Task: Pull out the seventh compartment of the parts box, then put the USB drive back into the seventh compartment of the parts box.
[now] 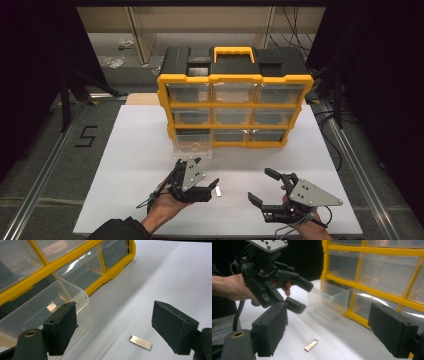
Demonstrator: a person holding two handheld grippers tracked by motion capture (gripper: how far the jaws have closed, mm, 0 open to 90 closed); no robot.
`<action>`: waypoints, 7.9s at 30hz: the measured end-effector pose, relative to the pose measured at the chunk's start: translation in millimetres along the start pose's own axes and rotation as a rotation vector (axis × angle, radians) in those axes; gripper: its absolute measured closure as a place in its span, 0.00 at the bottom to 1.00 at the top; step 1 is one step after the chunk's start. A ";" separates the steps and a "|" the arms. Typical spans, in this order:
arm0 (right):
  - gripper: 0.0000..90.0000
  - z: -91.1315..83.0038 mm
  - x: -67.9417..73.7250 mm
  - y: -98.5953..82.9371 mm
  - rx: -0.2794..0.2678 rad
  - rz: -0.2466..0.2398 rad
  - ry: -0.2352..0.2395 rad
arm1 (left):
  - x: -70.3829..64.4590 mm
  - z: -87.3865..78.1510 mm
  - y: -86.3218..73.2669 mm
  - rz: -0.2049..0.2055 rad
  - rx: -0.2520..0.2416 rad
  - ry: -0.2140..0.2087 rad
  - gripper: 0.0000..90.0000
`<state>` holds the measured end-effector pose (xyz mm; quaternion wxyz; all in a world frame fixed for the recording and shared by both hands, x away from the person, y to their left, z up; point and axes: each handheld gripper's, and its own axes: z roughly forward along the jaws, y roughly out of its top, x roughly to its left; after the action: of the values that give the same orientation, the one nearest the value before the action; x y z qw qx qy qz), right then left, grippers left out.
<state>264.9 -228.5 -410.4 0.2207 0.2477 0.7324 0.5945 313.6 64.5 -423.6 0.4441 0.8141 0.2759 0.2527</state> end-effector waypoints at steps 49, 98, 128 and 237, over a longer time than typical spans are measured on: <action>0.19 0.6 1.4 0.2 0.005 -0.011 -0.001 | -26.7 60.0 -15.8 -0.034 0.291 -0.085 0.26; 0.20 0.9 2.6 0.7 0.010 -0.016 0.005 | -6.1 65.3 -27.2 -0.137 0.408 -0.173 0.87; 0.20 0.7 2.4 1.0 0.009 -0.014 0.004 | 0.1 49.0 -15.1 -0.131 0.292 -0.181 0.87; 0.20 1.2 2.5 1.0 0.009 -0.010 0.005 | 59.1 -3.3 9.5 -0.209 -0.116 0.025 0.87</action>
<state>263.8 -225.9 -409.8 0.2208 0.2436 0.7370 0.5906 356.2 101.8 -404.0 0.5108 0.7507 0.3498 0.2307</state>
